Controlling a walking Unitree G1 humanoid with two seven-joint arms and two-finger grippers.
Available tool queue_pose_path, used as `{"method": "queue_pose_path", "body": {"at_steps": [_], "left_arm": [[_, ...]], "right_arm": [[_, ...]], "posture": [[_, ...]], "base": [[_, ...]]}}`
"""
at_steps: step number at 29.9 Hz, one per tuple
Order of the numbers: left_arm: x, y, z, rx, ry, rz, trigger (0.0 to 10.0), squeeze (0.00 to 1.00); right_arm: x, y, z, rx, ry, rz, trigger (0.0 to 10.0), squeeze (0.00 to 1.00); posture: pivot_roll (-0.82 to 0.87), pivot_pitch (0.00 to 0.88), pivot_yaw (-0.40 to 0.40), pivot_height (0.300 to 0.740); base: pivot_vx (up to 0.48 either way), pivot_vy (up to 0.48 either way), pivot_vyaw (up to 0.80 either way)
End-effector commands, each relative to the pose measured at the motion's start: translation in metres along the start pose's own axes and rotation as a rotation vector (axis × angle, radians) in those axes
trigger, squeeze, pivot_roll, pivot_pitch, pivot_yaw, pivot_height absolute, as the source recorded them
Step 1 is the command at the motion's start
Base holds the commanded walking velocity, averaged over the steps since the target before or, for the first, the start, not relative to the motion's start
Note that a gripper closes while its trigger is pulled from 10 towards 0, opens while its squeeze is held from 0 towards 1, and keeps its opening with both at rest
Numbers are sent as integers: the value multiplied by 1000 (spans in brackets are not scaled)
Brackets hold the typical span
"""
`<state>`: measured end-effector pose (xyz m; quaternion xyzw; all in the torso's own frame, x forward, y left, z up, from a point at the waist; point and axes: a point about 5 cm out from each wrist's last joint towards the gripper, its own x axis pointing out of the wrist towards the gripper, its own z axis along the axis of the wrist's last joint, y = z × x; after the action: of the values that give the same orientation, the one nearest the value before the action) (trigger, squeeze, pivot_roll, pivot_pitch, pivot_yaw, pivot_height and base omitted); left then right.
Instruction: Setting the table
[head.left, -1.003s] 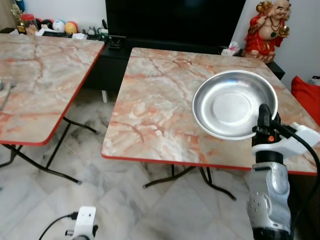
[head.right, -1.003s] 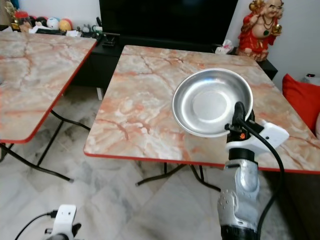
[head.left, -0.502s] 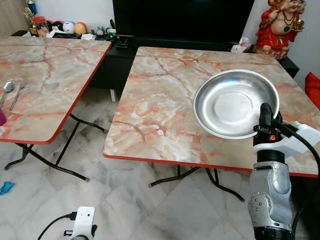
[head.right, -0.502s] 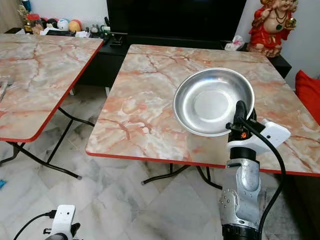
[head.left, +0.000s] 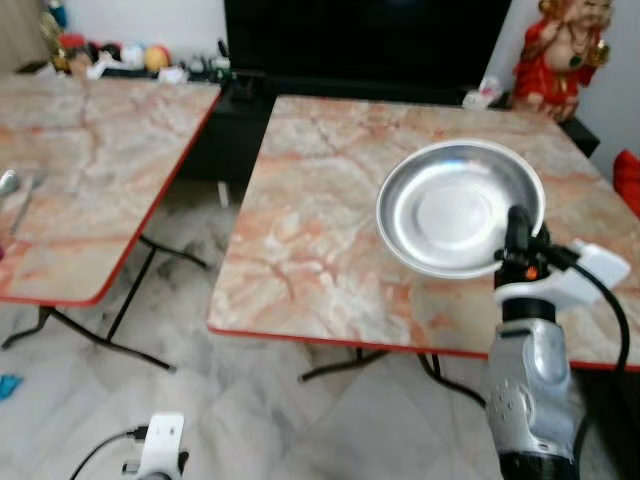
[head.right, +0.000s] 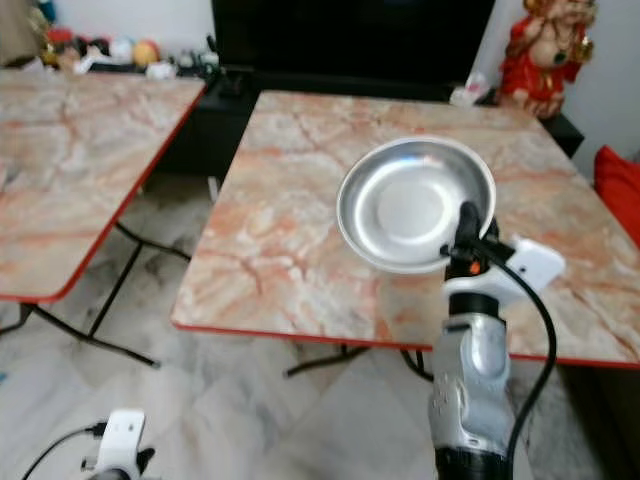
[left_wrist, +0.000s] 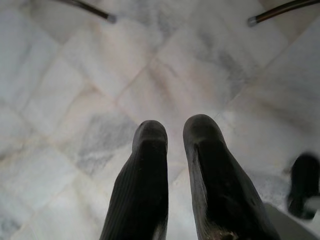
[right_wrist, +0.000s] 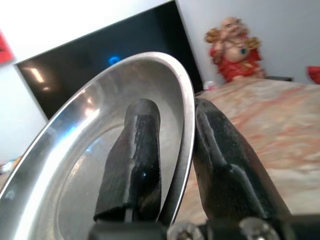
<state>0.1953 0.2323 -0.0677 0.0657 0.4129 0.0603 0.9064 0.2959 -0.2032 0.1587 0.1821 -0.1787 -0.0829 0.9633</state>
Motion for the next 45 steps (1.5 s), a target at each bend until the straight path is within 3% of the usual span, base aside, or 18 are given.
{"method": "queue_pose_path", "body": {"at_steps": [1,10,14,16,18,25,31,40,45], "left_arm": [[0,-9,-1,-7,8,-24,10000,0],[0,-10,0,-10,6,-33,10000,0],[0,-10,-1,-7,9,-29,10000,0],[0,-10,-1,-6,11,-27,10000,0],[0,-10,-1,-6,12,-26,10000,0],[0,-9,-2,-3,14,-23,10000,0],[0,-9,-2,-3,14,-23,10000,0],[0,-8,-2,2,13,-22,10000,0],[0,-7,-2,3,14,-22,10000,0]], "right_arm": [[2,-7,6,-12,-16,-21,10000,0],[1,-11,6,-21,-11,-36,10000,0],[-2,-26,7,-36,2,-108,10000,0],[-6,-41,5,-34,49,-169,10000,0],[-10,-50,1,-108,115,-184,10000,0],[-20,-85,2,-117,213,-304,10000,0],[-22,-101,4,-117,262,-379,10000,0],[-32,-113,-4,31,308,-443,10000,0],[-36,-112,-8,41,320,-458,10000,0]], "posture": [[90,0,-61,740],[86,0,-62,740],[81,0,-60,740],[78,0,-61,740],[78,0,-61,740],[69,0,-59,740],[70,0,-57,740],[71,0,-53,740],[70,0,-52,740]], "base": [[322,0,0],[142,0,0],[0,0,0],[0,0,0],[0,0,0],[0,0,0],[0,0,0],[0,0,0],[0,0,0]]}}
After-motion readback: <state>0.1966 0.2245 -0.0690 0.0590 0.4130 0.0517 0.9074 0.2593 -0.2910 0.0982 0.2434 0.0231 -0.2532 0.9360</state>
